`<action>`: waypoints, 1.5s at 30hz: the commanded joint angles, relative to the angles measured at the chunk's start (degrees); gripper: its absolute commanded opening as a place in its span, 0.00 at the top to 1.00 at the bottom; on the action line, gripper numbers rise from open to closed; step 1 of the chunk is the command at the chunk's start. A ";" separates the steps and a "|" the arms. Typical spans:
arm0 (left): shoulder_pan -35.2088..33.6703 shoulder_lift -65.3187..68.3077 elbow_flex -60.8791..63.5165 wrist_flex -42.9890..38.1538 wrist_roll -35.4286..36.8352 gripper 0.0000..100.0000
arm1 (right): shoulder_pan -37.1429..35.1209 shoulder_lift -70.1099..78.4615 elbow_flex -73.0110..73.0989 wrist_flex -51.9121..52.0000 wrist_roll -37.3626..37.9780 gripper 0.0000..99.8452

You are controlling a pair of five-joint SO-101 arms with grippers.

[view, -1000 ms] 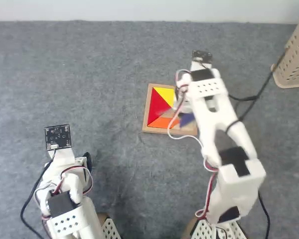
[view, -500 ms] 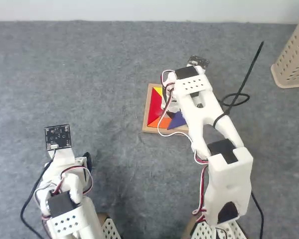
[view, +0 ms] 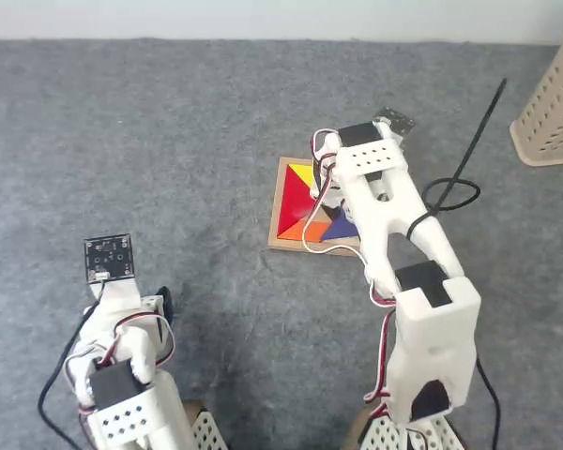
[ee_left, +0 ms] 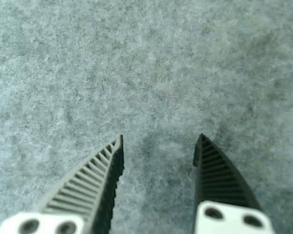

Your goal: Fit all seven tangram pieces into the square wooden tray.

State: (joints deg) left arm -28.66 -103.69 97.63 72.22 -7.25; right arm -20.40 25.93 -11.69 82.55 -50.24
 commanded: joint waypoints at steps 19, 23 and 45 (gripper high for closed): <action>0.00 -0.70 -1.10 0.18 0.53 0.77 | 0.22 -0.92 -3.78 -1.80 3.25 0.70; 0.00 -0.70 -1.10 0.18 0.53 0.77 | 0.40 -1.19 -3.78 -1.80 4.13 0.78; 0.00 -0.70 -1.10 0.18 0.53 0.77 | 7.87 -2.24 -1.93 -17.71 42.37 0.99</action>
State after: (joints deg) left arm -28.66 -103.69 97.63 72.22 -7.25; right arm -12.66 25.85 -11.69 68.57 -11.65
